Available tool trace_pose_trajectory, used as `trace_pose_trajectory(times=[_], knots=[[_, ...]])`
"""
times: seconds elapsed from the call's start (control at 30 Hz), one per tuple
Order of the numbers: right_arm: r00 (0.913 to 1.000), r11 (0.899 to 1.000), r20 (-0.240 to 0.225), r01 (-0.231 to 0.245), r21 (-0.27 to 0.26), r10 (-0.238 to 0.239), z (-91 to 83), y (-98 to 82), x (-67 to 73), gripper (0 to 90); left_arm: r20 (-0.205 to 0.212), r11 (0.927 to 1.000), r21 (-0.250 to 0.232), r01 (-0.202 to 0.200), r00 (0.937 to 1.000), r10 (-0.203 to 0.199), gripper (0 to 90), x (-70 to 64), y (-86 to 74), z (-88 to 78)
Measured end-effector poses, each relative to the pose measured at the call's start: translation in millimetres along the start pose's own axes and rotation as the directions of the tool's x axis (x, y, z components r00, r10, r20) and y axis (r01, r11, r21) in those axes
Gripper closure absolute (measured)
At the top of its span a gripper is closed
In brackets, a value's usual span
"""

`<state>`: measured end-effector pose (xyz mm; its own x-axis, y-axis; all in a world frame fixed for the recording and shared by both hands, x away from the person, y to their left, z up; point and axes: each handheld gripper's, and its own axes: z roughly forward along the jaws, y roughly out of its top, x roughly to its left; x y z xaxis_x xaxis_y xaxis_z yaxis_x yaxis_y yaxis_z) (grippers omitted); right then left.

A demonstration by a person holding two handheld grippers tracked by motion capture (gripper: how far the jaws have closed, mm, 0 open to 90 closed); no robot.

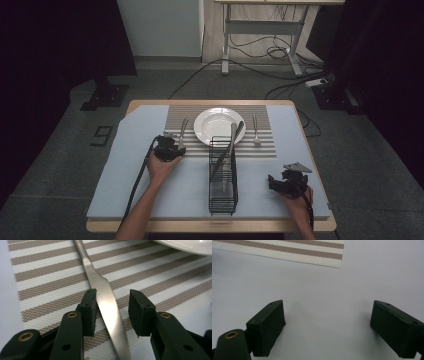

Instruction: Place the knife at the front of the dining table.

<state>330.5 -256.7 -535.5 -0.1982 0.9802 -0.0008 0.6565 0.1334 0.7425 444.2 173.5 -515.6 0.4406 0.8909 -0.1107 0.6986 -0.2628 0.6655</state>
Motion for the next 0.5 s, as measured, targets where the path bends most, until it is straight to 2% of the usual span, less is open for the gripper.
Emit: trace_pose_trajectory(times=[0.17,0.33,0.5], knots=[[1.0000,1.000,0.001,0.003,-0.001,-0.003,0.0,-0.1,-0.1,12.0,0.002,1.0000,-0.003,-0.004,1.0000,0.004,55.9,-2.6,-3.9,-2.8],[1.0000,1.000,0.001,0.003,-0.001,-0.003,0.0,-0.1,0.0,12.0,0.010,0.9996,-0.012,-0.024,0.9997,0.024,54.3,-5.5,-13.6,-9.7],[1.0000,1.000,0.001,0.004,-0.001,-0.004,0.0,-0.1,-0.1,12.0,-0.037,0.9975,-0.025,-0.066,0.9972,0.065,67.9,-7.5,-19.8,-12.3]])
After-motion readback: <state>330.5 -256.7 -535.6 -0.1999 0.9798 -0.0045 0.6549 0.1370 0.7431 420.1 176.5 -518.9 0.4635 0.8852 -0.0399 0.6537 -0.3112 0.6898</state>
